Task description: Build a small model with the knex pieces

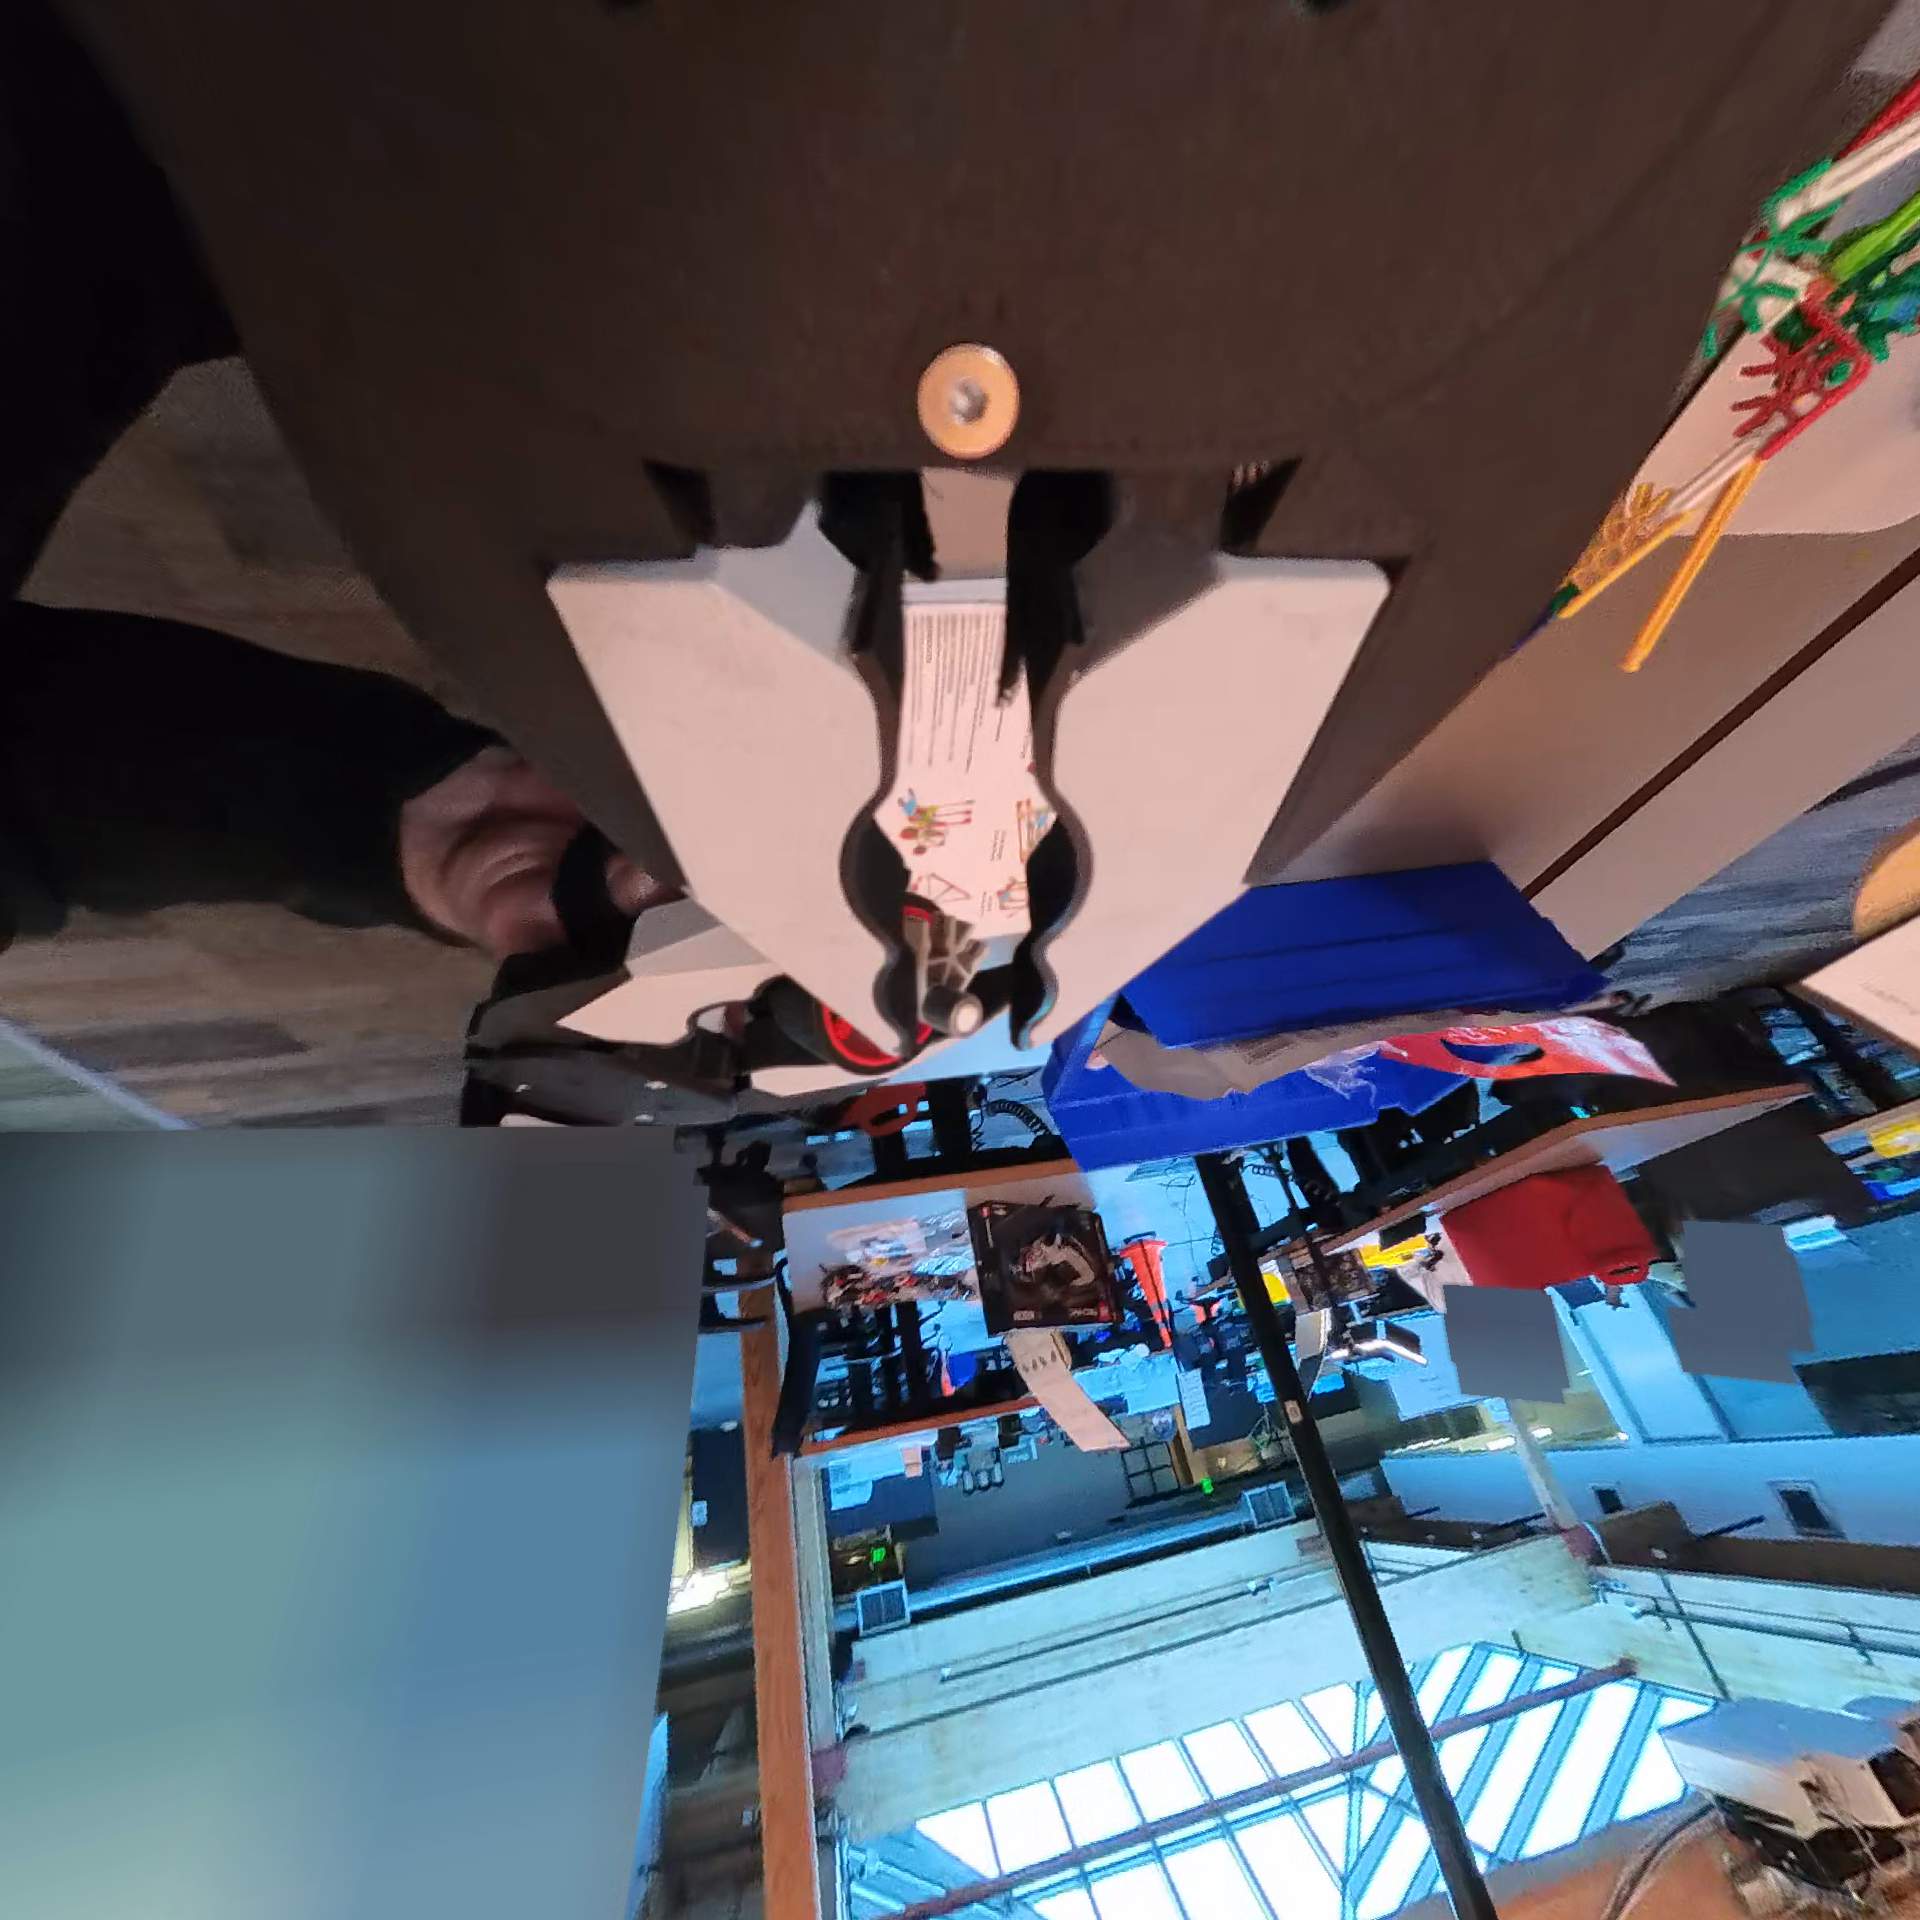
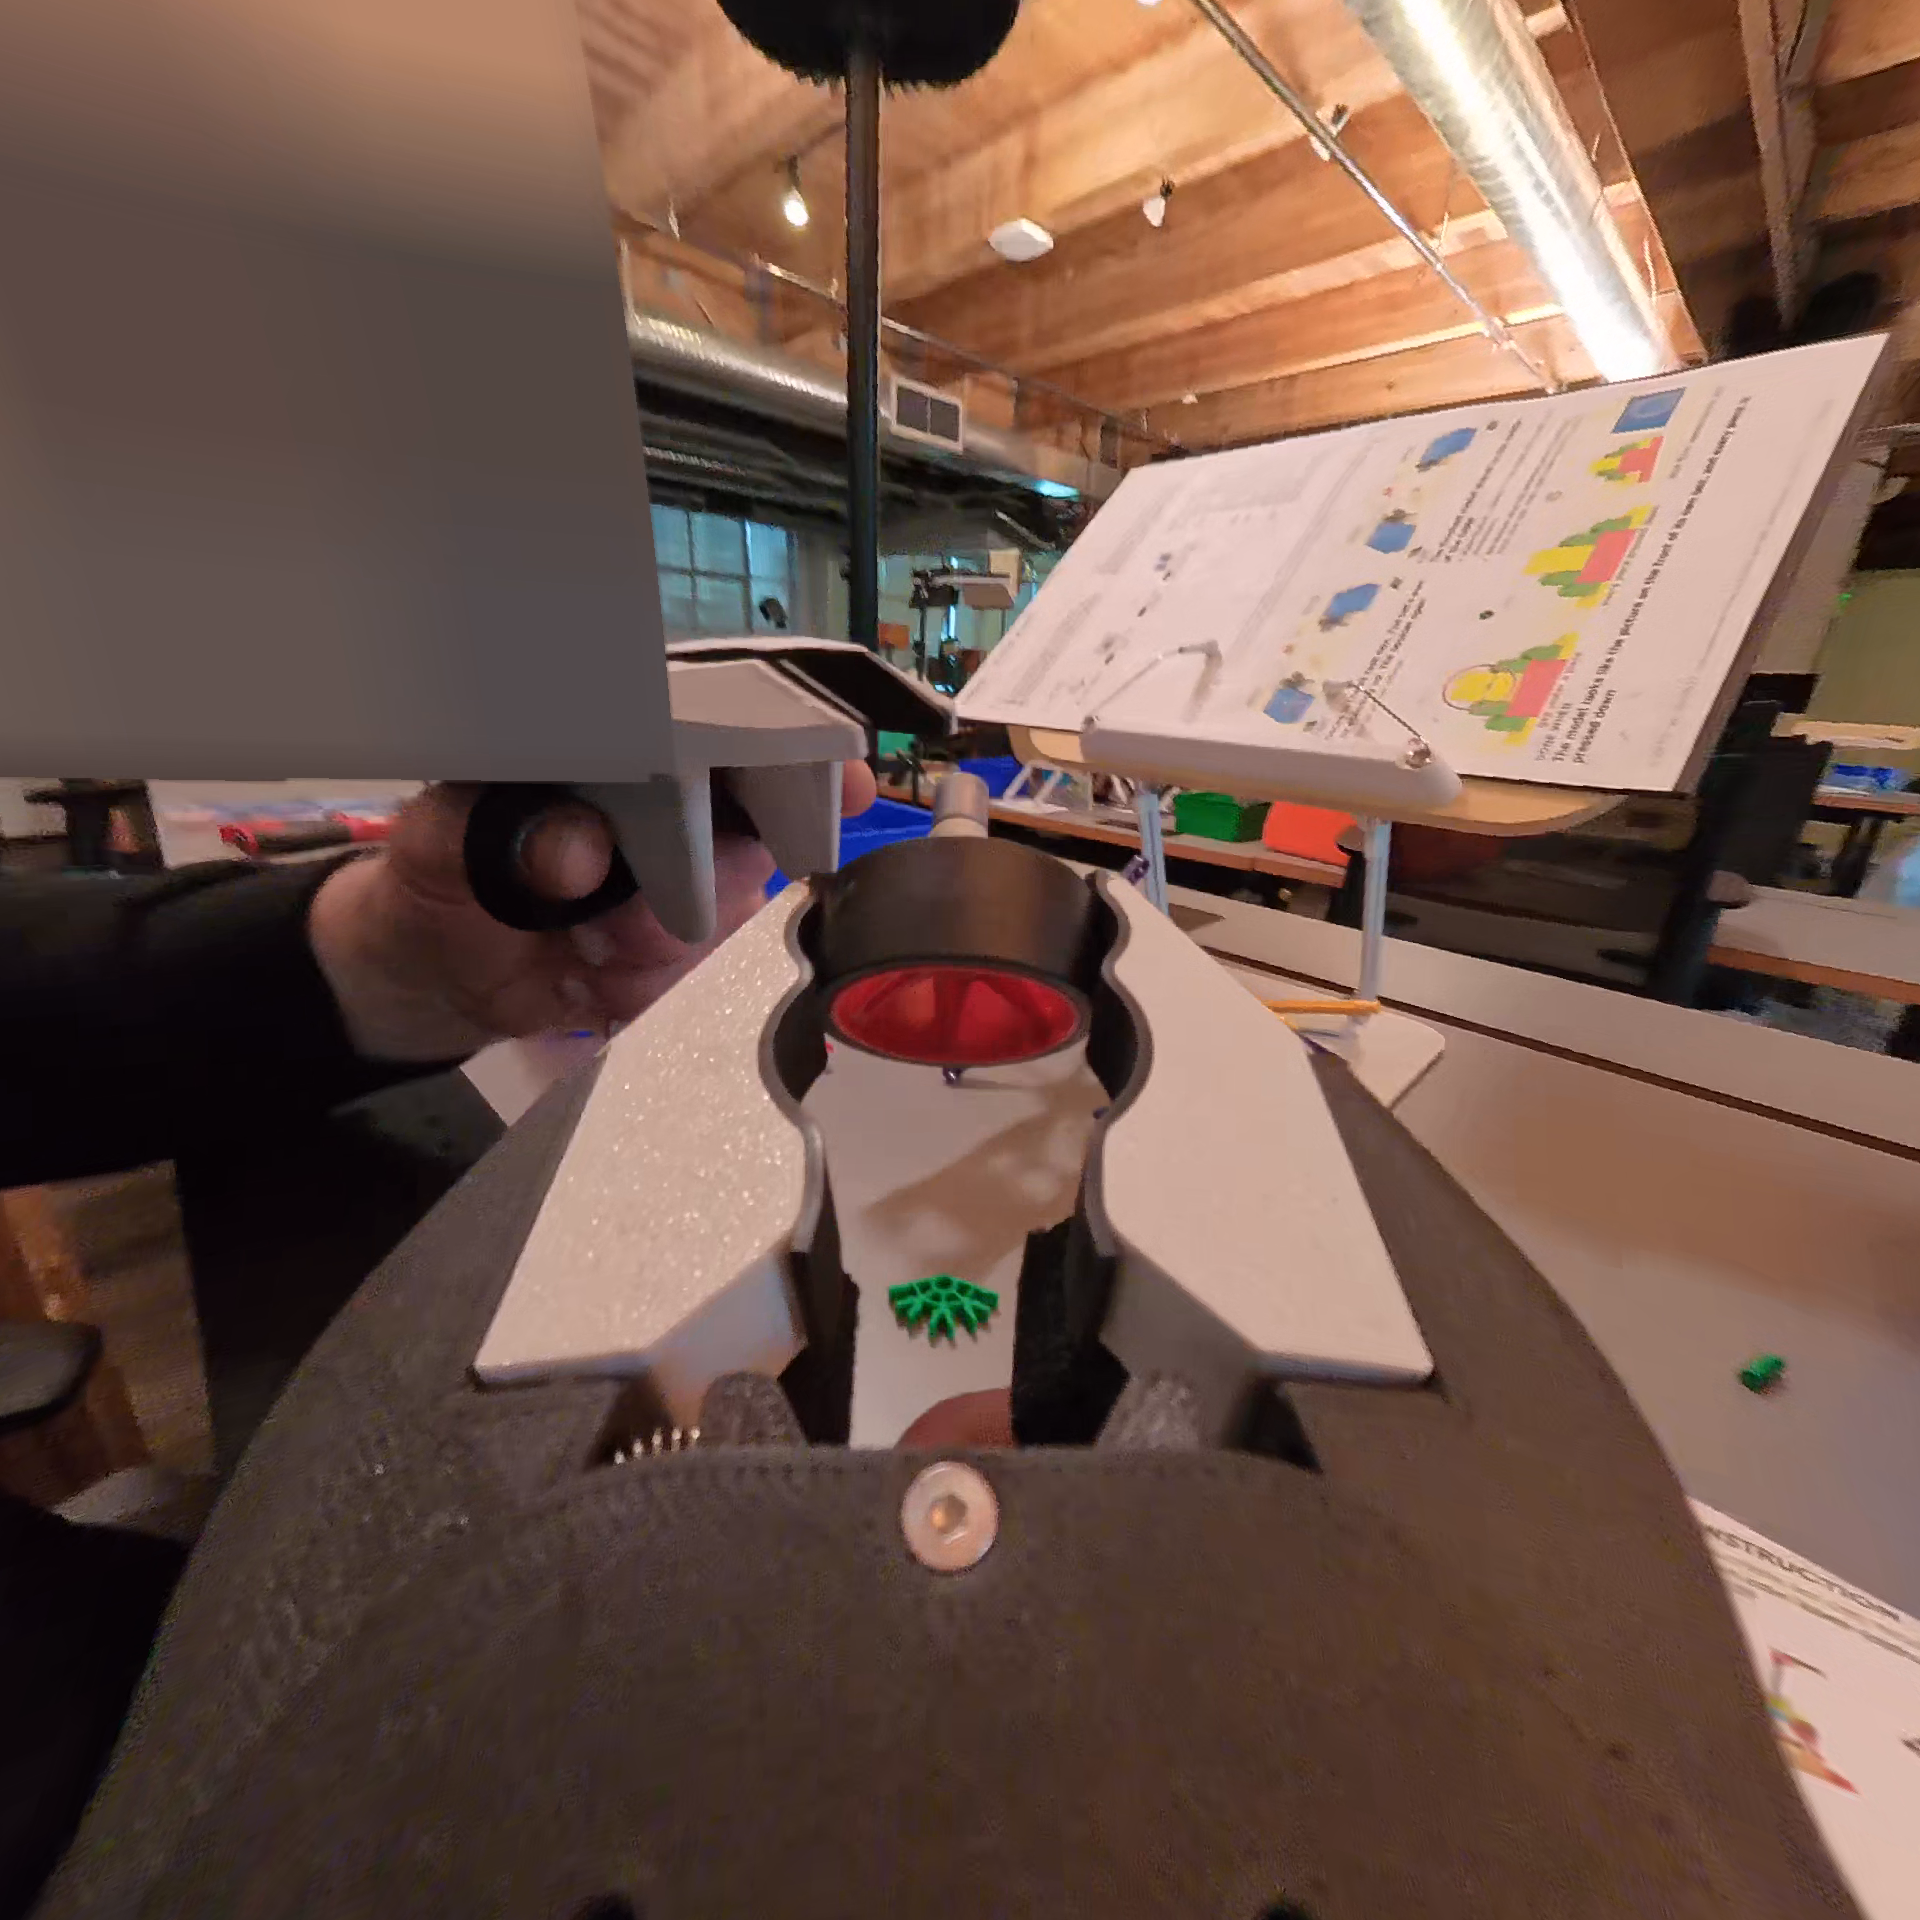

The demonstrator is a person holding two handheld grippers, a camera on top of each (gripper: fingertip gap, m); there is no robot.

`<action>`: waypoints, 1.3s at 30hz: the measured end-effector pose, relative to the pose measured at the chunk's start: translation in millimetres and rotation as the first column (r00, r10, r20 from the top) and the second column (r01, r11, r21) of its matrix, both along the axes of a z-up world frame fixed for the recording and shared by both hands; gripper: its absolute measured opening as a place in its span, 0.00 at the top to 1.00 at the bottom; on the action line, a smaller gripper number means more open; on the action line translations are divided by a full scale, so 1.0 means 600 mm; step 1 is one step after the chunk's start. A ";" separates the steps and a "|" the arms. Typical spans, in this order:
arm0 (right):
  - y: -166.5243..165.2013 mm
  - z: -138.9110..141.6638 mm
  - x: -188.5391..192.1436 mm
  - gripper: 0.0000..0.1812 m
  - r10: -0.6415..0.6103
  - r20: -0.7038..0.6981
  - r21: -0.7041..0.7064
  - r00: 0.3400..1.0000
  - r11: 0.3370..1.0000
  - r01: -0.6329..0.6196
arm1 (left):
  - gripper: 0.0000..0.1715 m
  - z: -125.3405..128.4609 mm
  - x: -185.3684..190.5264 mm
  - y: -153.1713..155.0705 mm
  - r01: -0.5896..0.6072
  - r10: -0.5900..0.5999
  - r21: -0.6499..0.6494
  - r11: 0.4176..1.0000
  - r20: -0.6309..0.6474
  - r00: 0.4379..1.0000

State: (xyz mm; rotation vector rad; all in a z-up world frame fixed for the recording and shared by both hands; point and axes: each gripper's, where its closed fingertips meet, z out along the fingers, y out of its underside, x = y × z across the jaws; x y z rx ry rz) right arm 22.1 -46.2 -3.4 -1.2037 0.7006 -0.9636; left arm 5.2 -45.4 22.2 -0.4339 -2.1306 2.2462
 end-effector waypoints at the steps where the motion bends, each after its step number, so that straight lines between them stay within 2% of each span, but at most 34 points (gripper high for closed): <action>1: -0.001 0.004 -0.002 0.74 0.016 0.009 0.017 1.000 1.000 -0.016 | 0.90 0.002 0.004 -0.001 -0.007 0.007 0.004 1.000 -0.016 1.000; 8: 0.015 0.008 -0.013 0.74 0.067 0.049 -0.024 0.997 0.998 -0.066 | 0.95 -0.011 -0.018 -0.007 0.149 -0.132 0.095 0.984 -0.171 0.976; 13: 0.018 0.005 -0.014 0.74 0.083 0.042 -0.033 0.996 0.996 -0.082 | 0.95 -0.016 -0.019 -0.005 0.183 -0.152 0.117 0.976 -0.231 0.961; 19: 0.022 0.006 -0.020 0.75 0.119 0.047 -0.035 0.992 0.992 -0.117 | 0.96 -0.016 -0.025 -0.003 0.192 -0.164 0.121 0.974 -0.212 0.963; 24: 0.019 -0.001 -0.014 0.75 0.021 0.068 -0.160 0.997 0.987 -0.010 | 0.96 -0.022 -0.022 -0.001 0.205 -0.169 0.127 0.971 -0.249 0.954; 28: 0.012 -0.009 -0.002 0.75 -0.083 0.092 -0.273 0.992 0.956 0.105 | 0.96 -0.030 -0.012 -0.003 0.189 -0.147 0.140 0.972 -0.266 0.953; 33: 0.006 -0.016 0.010 0.75 -0.220 0.171 -0.438 0.960 0.856 0.274 | 0.96 -0.039 -0.002 -0.001 0.169 -0.123 0.162 0.972 -0.261 0.957; 35: 0.008 -0.021 0.012 0.75 -0.209 0.151 -0.441 0.966 0.861 0.255 | 0.96 -0.044 0.001 0.001 0.181 -0.129 0.178 0.967 -0.269 0.954; 37: 0.013 -0.025 0.013 0.75 -0.135 0.081 -0.372 0.987 0.915 0.156 | 0.96 -0.046 0.003 0.001 0.172 -0.123 0.176 0.969 -0.256 0.959; 39: 0.016 -0.029 0.013 0.75 -0.084 0.043 -0.350 0.996 0.932 0.094 | 0.95 -0.048 0.006 0.002 0.168 -0.121 0.183 0.969 -0.243 0.962</action>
